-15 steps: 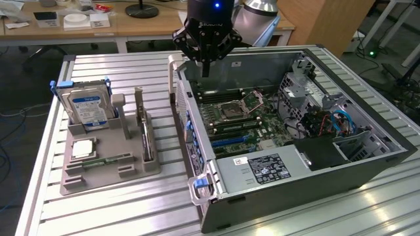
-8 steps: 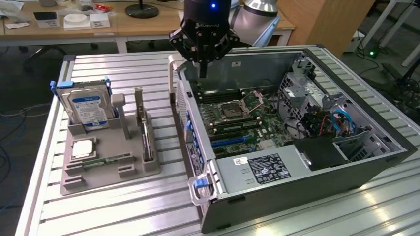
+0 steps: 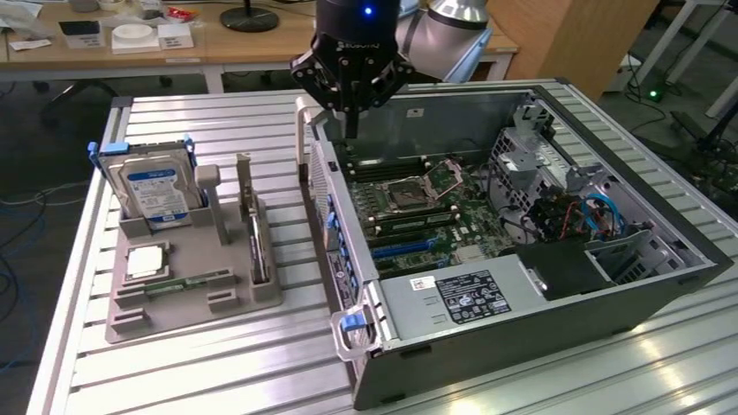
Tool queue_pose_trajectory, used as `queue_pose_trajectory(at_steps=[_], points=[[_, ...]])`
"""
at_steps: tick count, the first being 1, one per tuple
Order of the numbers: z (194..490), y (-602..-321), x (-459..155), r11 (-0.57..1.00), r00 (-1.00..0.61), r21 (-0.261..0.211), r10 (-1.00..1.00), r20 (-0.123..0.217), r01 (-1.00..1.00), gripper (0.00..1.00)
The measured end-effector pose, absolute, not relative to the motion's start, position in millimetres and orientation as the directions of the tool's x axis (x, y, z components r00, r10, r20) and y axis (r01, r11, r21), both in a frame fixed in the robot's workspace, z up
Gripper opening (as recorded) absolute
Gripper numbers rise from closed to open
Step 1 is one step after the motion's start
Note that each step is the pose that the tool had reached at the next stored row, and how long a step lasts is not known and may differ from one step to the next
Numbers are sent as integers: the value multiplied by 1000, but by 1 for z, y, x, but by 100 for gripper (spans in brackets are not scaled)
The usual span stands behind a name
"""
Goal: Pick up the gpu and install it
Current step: 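Reach for the gpu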
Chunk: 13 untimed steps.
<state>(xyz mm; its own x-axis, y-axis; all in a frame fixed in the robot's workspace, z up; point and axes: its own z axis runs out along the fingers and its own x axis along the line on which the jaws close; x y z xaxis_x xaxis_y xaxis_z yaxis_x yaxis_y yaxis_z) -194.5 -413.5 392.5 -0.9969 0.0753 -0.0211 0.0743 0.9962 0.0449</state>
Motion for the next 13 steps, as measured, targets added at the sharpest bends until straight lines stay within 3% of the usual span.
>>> queue_pose_trajectory(at_steps=[13], points=[[392,-416,-205,996,-997,45,75,-20,74,10]])
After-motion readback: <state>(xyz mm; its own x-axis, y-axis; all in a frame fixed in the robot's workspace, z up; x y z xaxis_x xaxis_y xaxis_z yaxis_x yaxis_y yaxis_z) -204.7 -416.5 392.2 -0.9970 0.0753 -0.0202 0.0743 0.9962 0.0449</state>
